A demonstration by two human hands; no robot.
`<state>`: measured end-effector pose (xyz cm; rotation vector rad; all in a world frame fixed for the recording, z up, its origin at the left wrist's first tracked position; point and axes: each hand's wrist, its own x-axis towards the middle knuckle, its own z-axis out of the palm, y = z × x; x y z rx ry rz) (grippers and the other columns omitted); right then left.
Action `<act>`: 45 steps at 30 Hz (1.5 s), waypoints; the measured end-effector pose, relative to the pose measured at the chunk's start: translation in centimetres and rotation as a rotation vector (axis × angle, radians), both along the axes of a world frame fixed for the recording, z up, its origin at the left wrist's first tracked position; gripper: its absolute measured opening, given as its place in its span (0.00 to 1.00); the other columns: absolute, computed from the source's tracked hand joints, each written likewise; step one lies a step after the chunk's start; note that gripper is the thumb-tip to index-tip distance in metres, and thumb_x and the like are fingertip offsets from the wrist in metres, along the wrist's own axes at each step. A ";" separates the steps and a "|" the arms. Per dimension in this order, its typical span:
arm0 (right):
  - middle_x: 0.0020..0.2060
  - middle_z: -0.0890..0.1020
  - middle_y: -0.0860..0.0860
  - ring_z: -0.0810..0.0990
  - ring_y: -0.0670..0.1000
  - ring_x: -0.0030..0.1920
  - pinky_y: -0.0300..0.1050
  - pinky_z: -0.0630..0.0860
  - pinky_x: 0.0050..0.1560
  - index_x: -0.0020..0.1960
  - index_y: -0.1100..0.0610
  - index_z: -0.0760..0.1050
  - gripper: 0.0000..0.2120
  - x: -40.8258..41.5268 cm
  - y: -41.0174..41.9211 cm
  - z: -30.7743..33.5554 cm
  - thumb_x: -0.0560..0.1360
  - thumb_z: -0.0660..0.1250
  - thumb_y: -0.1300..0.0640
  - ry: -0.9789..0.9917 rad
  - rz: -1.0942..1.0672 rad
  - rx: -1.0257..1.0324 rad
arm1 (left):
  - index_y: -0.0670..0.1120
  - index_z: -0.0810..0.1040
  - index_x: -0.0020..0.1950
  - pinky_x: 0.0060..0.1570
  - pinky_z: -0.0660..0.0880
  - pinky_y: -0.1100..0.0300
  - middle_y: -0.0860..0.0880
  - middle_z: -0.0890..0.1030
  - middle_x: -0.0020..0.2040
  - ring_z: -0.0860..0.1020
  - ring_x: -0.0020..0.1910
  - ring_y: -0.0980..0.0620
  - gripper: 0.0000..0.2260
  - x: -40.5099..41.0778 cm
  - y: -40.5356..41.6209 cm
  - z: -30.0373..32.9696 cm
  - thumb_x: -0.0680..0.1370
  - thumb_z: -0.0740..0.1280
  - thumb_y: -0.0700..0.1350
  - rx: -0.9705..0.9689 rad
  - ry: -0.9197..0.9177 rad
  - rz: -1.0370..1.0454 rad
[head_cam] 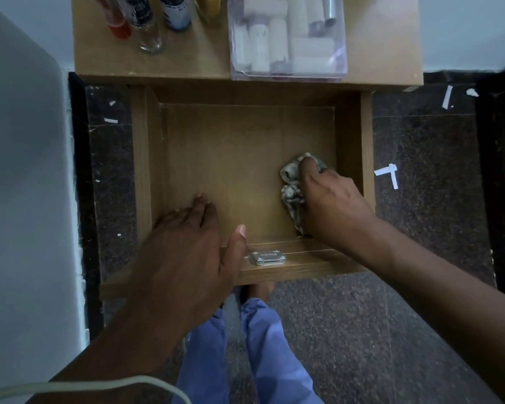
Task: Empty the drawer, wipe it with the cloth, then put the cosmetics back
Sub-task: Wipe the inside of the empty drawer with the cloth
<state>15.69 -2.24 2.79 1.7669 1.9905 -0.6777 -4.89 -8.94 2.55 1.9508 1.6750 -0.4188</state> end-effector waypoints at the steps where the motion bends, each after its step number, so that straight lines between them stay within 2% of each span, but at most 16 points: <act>1: 0.62 0.79 0.61 0.81 0.61 0.59 0.51 0.78 0.57 0.76 0.61 0.59 0.31 -0.3 0.0 0.0 0.78 0.70 0.60 0.034 0.000 -0.002 | 0.41 0.69 0.79 0.74 0.69 0.48 0.41 0.68 0.79 0.74 0.73 0.44 0.41 0.0 0.0 0.0 0.80 0.34 0.64 0.001 -0.003 0.005; 6: 0.64 0.78 0.56 0.79 0.55 0.59 0.41 0.73 0.52 0.77 0.55 0.61 0.33 -3.1 -0.5 -0.1 0.78 0.72 0.52 0.201 0.011 -0.012 | 0.40 0.65 0.80 0.65 0.76 0.49 0.40 0.79 0.69 0.80 0.64 0.43 0.37 0.1 -0.2 0.2 0.81 0.40 0.62 -0.019 -0.013 0.045; 9: 0.60 0.79 0.56 0.81 0.57 0.56 0.44 0.76 0.49 0.72 0.55 0.68 0.24 -5.5 -0.5 -0.9 0.78 0.70 0.55 0.298 0.031 0.029 | 0.41 0.69 0.77 0.62 0.77 0.49 0.41 0.81 0.66 0.81 0.60 0.43 0.34 0.0 -0.1 0.0 0.82 0.42 0.60 -0.022 -0.037 0.036; 11: 0.58 0.80 0.56 0.82 0.58 0.54 0.43 0.71 0.45 0.69 0.55 0.71 0.21 -6.9 -0.3 -1.3 0.77 0.69 0.58 0.332 0.042 0.039 | 0.43 0.71 0.75 0.60 0.76 0.50 0.43 0.81 0.64 0.80 0.57 0.45 0.33 -0.2 0.1 -0.3 0.81 0.41 0.59 -0.029 -0.058 0.039; 14: 0.54 0.81 0.55 0.82 0.58 0.50 0.44 0.68 0.41 0.65 0.54 0.74 0.18 -7.7 0.0 -1.5 0.76 0.71 0.57 0.315 0.086 0.072 | 0.42 0.68 0.76 0.57 0.75 0.51 0.43 0.82 0.60 0.79 0.53 0.46 0.32 -0.3 0.4 -0.2 0.80 0.43 0.59 -0.021 -0.063 0.077; 17: 0.56 0.80 0.54 0.82 0.57 0.50 0.47 0.75 0.41 0.66 0.52 0.73 0.17 -6.3 0.3 -1.4 0.78 0.69 0.53 0.244 0.106 0.107 | 0.38 0.57 0.82 0.55 0.76 0.52 0.42 0.82 0.60 0.79 0.52 0.44 0.37 -0.1 0.6 0.1 0.79 0.44 0.59 0.006 -0.062 0.081; 19: 0.57 0.80 0.53 0.80 0.53 0.46 0.47 0.77 0.42 0.67 0.51 0.71 0.19 -4.4 0.7 -1.2 0.79 0.70 0.51 0.131 0.072 0.129 | 0.36 0.61 0.81 0.57 0.76 0.51 0.39 0.82 0.61 0.80 0.54 0.42 0.37 -0.1 0.7 0.0 0.79 0.44 0.59 0.028 -0.034 0.060; 21: 0.57 0.80 0.53 0.76 0.51 0.42 0.44 0.73 0.40 0.67 0.52 0.71 0.19 -2.5 1.2 -1.3 0.79 0.71 0.52 0.010 0.000 0.199 | 0.36 0.67 0.77 0.58 0.76 0.50 0.36 0.81 0.63 0.81 0.56 0.40 0.36 -0.1 0.9 0.0 0.80 0.44 0.59 0.036 -0.015 0.043; 24: 0.59 0.79 0.59 0.81 0.59 0.51 0.47 0.72 0.40 0.66 0.57 0.74 0.18 -1.1 2.8 -1.7 0.79 0.71 0.56 -0.139 -0.037 0.314 | 0.39 0.73 0.73 0.66 0.74 0.49 0.36 0.74 0.74 0.78 0.63 0.40 0.37 0.0 1.2 -0.1 0.79 0.40 0.59 0.035 -0.006 0.007; 26: 0.63 0.77 0.62 0.79 0.64 0.58 0.53 0.77 0.46 0.67 0.59 0.76 0.18 -1.6 4.1 -1.9 0.78 0.69 0.60 -0.156 -0.049 0.357 | 0.41 0.76 0.70 0.68 0.71 0.49 0.37 0.70 0.77 0.77 0.66 0.41 0.37 0.0 1.4 0.0 0.79 0.38 0.59 0.042 -0.006 -0.005; 29: 0.69 0.75 0.62 0.77 0.67 0.64 0.58 0.80 0.53 0.68 0.59 0.77 0.18 -4.0 5.4 -2.0 0.79 0.65 0.63 -0.073 -0.014 0.419 | 0.42 0.76 0.69 0.70 0.69 0.48 0.37 0.68 0.78 0.75 0.68 0.42 0.37 0.0 1.5 0.0 0.79 0.37 0.59 0.042 -0.010 -0.006; 33: 0.72 0.74 0.60 0.73 0.63 0.70 0.53 0.73 0.62 0.73 0.58 0.74 0.20 -8.8 6.8 -1.8 0.82 0.59 0.59 0.115 0.123 0.401 | 0.42 0.74 0.71 0.70 0.69 0.49 0.37 0.70 0.77 0.76 0.67 0.43 0.36 0.0 1.5 -0.1 0.78 0.38 0.58 0.031 -0.020 0.002; 35: 0.73 0.73 0.59 0.71 0.62 0.72 0.51 0.70 0.67 0.75 0.55 0.73 0.23 -11.2 7.1 -1.9 0.81 0.57 0.58 0.223 0.204 0.392 | 0.43 0.76 0.66 0.66 0.71 0.50 0.38 0.75 0.72 0.78 0.62 0.45 0.33 -0.2 1.5 -0.3 0.78 0.39 0.57 0.036 -0.030 0.000; 37: 0.73 0.73 0.59 0.70 0.64 0.72 0.51 0.69 0.67 0.72 0.56 0.76 0.23 -12.6 7.3 -2.6 0.78 0.62 0.61 0.306 0.275 0.360 | 0.44 0.77 0.62 0.61 0.73 0.50 0.41 0.81 0.62 0.79 0.54 0.46 0.31 -0.4 1.5 -0.5 0.79 0.41 0.56 0.033 -0.050 0.002; 42: 0.62 0.81 0.57 0.78 0.62 0.62 0.51 0.75 0.58 0.62 0.49 0.83 0.21 -9.7 7.0 -3.6 0.71 0.69 0.59 0.458 0.485 0.243 | 0.45 0.77 0.55 0.56 0.74 0.50 0.42 0.82 0.52 0.78 0.48 0.46 0.25 -0.3 1.7 -0.1 0.79 0.45 0.56 0.005 -0.058 0.054; 45: 0.58 0.79 0.57 0.77 0.63 0.60 0.54 0.74 0.58 0.63 0.47 0.83 0.24 -7.2 6.1 -4.5 0.69 0.71 0.61 0.408 0.625 0.118 | 0.47 0.77 0.48 0.52 0.74 0.51 0.45 0.81 0.44 0.76 0.43 0.46 0.19 -0.1 1.5 0.3 0.79 0.50 0.54 0.035 -0.102 0.126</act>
